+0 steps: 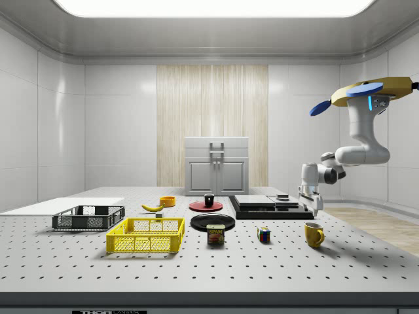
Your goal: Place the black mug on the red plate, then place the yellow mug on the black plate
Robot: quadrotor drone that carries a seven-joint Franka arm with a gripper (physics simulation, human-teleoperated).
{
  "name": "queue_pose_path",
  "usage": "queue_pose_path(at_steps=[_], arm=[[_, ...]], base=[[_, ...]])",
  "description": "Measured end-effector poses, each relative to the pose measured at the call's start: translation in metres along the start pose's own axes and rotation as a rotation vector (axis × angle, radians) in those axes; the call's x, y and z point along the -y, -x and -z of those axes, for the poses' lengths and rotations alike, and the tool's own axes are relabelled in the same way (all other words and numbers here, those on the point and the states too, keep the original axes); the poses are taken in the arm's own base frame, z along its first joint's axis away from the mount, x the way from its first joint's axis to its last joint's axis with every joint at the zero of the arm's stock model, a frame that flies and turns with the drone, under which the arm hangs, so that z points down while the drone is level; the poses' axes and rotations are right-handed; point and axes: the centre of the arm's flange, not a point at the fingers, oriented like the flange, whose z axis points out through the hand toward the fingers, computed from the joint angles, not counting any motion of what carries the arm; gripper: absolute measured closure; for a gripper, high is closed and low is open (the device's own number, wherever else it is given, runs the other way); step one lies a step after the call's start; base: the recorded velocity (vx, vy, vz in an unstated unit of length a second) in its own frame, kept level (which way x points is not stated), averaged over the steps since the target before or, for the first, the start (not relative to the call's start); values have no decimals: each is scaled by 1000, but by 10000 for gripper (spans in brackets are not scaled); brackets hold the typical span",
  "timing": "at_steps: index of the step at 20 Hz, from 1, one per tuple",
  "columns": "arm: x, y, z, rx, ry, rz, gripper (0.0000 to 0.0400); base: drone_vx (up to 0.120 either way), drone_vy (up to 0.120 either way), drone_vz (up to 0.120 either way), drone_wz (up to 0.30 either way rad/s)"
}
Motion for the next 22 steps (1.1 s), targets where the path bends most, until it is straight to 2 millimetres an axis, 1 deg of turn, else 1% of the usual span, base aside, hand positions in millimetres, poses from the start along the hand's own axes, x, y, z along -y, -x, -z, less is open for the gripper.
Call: queue_pose_path(at_steps=[3, 7, 9, 12, 18, 22], arm=[[0, 0, 0, 0, 0, 0, 0], [0, 0, 0, 0, 0, 0, 0], [0, 0, 0, 0, 0, 0, 0], [0, 0, -2, 0, 0, 0, 0], [-1, -1, -21, 0, 0, 0, 0], [-3, -3, -27, 0, 0, 0, 0]], base=[[0, 120, 0, 0], [100, 120, 0, 0], [0, 100, 0, 0], [0, 0, 0, 0], [0, 0, 0, 0], [0, 0, 0, 0]])
